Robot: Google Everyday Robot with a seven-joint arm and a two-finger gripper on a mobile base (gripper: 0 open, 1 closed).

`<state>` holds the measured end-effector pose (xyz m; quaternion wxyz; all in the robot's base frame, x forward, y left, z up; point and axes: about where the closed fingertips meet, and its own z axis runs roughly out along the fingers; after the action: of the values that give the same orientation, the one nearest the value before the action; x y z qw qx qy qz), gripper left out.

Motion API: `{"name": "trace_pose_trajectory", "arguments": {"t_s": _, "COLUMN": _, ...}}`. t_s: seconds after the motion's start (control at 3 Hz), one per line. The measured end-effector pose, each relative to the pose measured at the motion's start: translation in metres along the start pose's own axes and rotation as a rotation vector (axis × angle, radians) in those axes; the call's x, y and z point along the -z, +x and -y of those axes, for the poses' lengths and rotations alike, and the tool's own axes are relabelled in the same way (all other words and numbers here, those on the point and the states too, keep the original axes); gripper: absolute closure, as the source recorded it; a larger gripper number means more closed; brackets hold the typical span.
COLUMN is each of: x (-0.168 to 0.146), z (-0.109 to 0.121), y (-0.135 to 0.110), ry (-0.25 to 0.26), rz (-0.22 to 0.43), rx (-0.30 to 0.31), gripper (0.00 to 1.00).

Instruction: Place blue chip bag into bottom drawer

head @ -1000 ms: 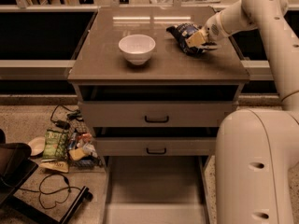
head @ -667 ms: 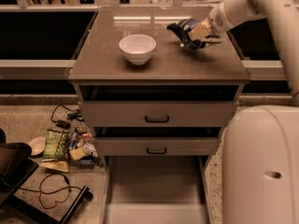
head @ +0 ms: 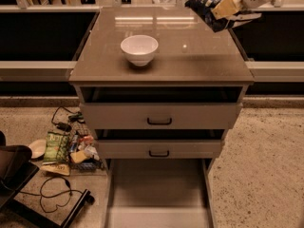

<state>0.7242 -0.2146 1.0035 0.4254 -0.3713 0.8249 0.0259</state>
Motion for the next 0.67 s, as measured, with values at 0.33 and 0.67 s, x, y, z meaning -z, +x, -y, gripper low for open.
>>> {"name": "trace_pose_trajectory", "arguments": {"t_s": 0.33, "x": 0.092, "z": -0.017, "y": 0.001, "ry": 0.06, "rz": 0.018, "rx": -0.038, "gripper": 1.0}}
{"name": "trace_pose_trajectory", "arguments": {"t_s": 0.67, "x": 0.155, "z": -0.028, "y": 0.04, "ry": 0.094, "rz": 0.051, "rx": -0.152, "gripper": 1.0}}
